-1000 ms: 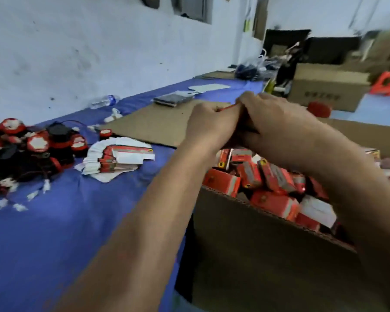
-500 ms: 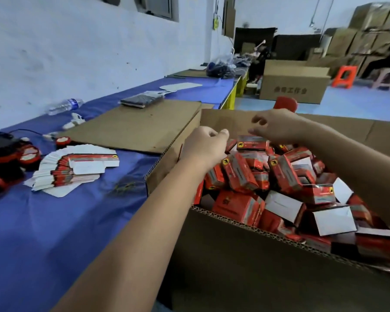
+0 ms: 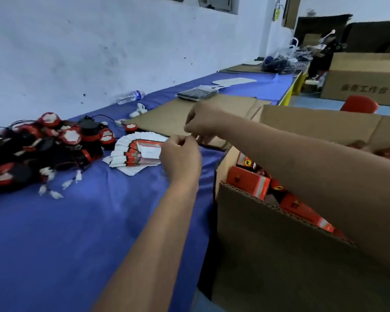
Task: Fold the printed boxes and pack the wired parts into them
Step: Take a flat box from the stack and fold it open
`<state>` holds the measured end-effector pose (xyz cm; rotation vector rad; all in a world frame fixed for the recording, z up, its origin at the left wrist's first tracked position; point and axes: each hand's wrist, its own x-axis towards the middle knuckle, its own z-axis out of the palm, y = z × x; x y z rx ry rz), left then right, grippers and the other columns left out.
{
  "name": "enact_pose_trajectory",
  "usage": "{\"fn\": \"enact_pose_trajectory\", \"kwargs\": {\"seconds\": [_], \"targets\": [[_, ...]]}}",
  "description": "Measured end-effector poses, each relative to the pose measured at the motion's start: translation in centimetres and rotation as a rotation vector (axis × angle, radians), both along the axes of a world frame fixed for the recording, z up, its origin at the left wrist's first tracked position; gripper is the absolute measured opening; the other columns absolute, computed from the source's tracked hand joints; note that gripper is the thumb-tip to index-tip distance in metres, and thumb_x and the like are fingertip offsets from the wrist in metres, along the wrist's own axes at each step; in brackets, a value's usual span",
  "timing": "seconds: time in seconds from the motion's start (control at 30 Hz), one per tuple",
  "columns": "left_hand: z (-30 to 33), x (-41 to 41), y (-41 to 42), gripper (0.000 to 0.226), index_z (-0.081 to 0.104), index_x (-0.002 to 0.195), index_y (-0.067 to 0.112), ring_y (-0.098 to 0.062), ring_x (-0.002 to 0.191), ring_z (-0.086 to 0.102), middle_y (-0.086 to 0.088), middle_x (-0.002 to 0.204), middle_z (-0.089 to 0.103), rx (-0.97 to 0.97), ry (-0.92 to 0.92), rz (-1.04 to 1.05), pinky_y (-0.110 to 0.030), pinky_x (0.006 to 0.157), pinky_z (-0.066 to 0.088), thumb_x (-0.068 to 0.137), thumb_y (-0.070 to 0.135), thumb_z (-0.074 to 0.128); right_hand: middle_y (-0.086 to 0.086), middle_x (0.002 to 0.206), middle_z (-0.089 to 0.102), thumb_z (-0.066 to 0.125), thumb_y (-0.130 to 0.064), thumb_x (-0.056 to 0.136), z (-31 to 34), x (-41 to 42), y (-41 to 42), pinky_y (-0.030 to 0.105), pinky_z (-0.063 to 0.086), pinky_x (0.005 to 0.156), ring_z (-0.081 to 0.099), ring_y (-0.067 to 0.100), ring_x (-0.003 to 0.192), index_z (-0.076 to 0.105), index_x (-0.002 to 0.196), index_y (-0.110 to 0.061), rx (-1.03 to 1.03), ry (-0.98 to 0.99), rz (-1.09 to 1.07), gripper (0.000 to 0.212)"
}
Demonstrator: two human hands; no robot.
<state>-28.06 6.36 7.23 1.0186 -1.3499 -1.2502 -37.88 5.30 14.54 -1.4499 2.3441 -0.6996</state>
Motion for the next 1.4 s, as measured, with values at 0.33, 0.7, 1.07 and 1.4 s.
{"fn": "enact_pose_trajectory", "kwargs": {"seconds": [0.33,0.7,1.07,1.4], "targets": [[-8.6,7.8,-9.7,0.016,0.063,0.066,0.009,-0.032,0.064,0.059,-0.010,0.063,0.063,0.247,-0.069,0.193,-0.051,0.068,0.059,0.077,0.013,0.053,0.010,0.122,0.063,0.062,-0.058,0.093,-7.6,6.3,-13.7,0.041,0.049,0.101,0.060,0.032,0.114,0.064,0.113,-0.016,0.612,0.469,0.243,0.047],[-9.6,10.5,-13.6,0.016,0.064,0.069,0.006,-0.030,0.070,0.066,-0.023,0.079,0.071,0.295,0.049,0.336,-0.055,0.073,0.063,0.084,0.008,0.059,0.009,0.116,0.071,0.055,-0.007,0.096,-14.0,11.9,-14.7,0.040,0.055,0.087,0.068,0.031,0.111,0.071,0.111,-0.014,-0.026,0.420,-0.019,0.023],[-8.4,27.2,-11.8,0.060,0.058,0.068,0.023,-0.014,0.072,0.062,0.002,0.070,0.058,0.338,0.572,-0.165,-0.031,0.075,0.050,0.089,0.078,0.045,0.008,0.102,0.075,0.048,-0.014,0.103,-14.6,28.0,-5.3,0.045,0.050,0.074,0.067,0.031,0.091,0.071,0.113,-0.011,-0.580,0.019,0.554,0.025],[-9.1,42.6,-7.5,0.106,0.049,0.140,0.005,-0.024,0.099,0.071,-0.010,0.115,0.070,0.044,0.422,0.252,-0.035,0.081,0.060,0.061,0.065,0.089,-0.002,0.114,0.073,0.046,-0.038,0.104,-16.5,37.5,-6.7,0.042,0.058,0.084,0.067,0.011,0.108,0.066,0.126,-0.011,-0.590,-0.635,0.796,0.040]]}}
